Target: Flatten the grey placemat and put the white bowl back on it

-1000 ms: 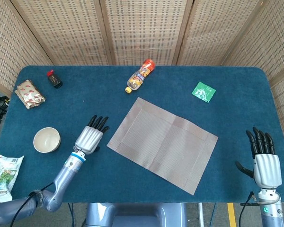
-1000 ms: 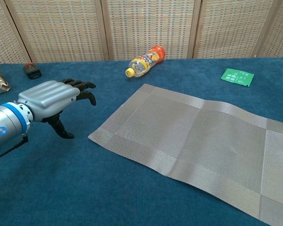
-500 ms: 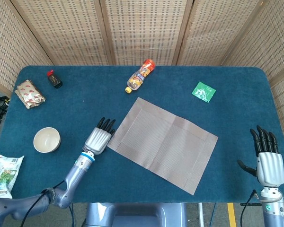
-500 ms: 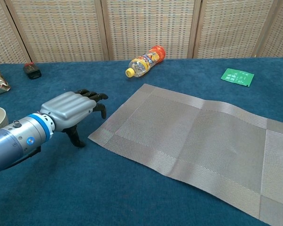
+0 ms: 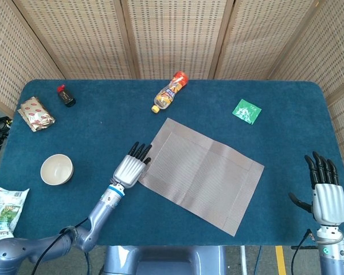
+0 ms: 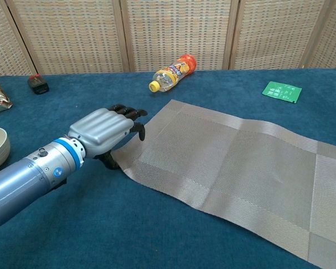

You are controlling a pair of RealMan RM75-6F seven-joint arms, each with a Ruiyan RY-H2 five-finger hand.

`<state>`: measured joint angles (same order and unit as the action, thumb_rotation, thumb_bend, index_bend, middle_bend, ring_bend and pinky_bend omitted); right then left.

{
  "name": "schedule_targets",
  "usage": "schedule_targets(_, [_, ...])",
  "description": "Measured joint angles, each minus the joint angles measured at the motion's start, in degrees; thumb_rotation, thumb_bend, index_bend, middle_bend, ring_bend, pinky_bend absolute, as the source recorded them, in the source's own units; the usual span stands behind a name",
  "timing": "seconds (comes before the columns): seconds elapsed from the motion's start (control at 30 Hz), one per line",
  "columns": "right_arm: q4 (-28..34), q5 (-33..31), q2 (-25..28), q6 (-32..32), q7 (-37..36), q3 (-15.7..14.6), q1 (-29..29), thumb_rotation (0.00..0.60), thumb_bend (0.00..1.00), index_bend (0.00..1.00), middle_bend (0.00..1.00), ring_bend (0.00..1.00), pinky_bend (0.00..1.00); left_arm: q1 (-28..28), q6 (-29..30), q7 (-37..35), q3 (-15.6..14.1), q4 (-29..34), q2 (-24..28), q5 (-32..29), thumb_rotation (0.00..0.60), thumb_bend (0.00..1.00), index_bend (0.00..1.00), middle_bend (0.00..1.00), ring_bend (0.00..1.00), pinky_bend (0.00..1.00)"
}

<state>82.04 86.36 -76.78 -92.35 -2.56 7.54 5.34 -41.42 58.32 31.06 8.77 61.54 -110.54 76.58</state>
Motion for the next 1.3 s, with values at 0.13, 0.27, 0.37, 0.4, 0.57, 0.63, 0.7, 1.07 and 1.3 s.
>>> schedule_targets(0.13, [0.1,0.2,-0.1,0.0,0.3,-0.1,0.0,0.600,0.17,0.04,0.00,0.00,0.00,-0.1,0.5,-1.3,-0.4,0.1,-0.2,0.6,0.600,0.41,0.29,0.00,0.00,0.00])
schedule_targets(0.27, [0.2,0.3,-0.1,0.1,0.3,-0.1,0.0,0.600,0.17,0.04,0.00,0.00,0.00,-0.1,1.2,-2.6,-0.8,0.5,-0.1,1.8,0.600,0.41,0.40,0.00,0.00,0.00])
schedule_targets(0.37, [0.2,0.4,-0.1,0.1,0.2,-0.2,-0.1,0.600,0.17,0.05,0.00,0.00,0.00,-0.1,1.8,-3.3,-1.0,0.2,-0.5,2.1,0.600,0.41,0.45,0.00,0.00,0.00])
schedule_targets(0.4, [0.3,0.5,-0.1,0.0,0.2,-0.2,-0.1,0.600,0.17,0.05,0.00,0.00,0.00,-0.1,1.9,-3.3,-0.9,0.1,-0.6,2.1,0.600,0.41,0.46,0.00,0.00,0.00])
schedule_targets(0.57, [0.4,0.4,0.0,0.3,-0.2,-0.3,-0.1,0.600,0.17,0.06,0.00,0.00,0.00,0.1,2.2,-3.2,-0.1,0.1,-1.1,1.0,0.600,0.40,0.53,0.00,0.00,0.00])
schedule_targets(0.63, [0.5,0.4,0.0,0.6,-0.1,-0.3,-0.1,0.600,0.17,0.06,0.00,0.00,0.00,0.1,2.4,-3.0,0.1,0.1,-1.1,0.8,0.600,0.43,0.56,0.00,0.00,0.00])
schedule_targets(0.7, [0.5,0.5,0.0,0.6,0.0,-0.4,-0.1,0.600,0.17,0.07,0.00,0.00,0.00,0.1,2.4,-3.0,0.1,0.2,-1.0,0.7,0.600,0.49,0.57,0.00,0.00,0.00])
schedule_targets(1.07, [0.8,1.4,-0.2,0.6,1.5,-1.0,-0.1,0.600,0.17,0.07,0.00,0.00,0.00,1.6,3.7,-3.5,-1.1,2.1,1.0,1.2,0.600,0.60,0.59,0.00,0.00,0.00])
schedule_targets(1.3, [1.4,2.6,-0.2,0.1,2.3,-1.6,-0.3,0.600,0.17,0.07,0.00,0.00,0.00,3.9,6.2,-2.5,-3.1,6.2,4.7,2.2,0.600,0.60,0.58,0.00,0.00,0.00])
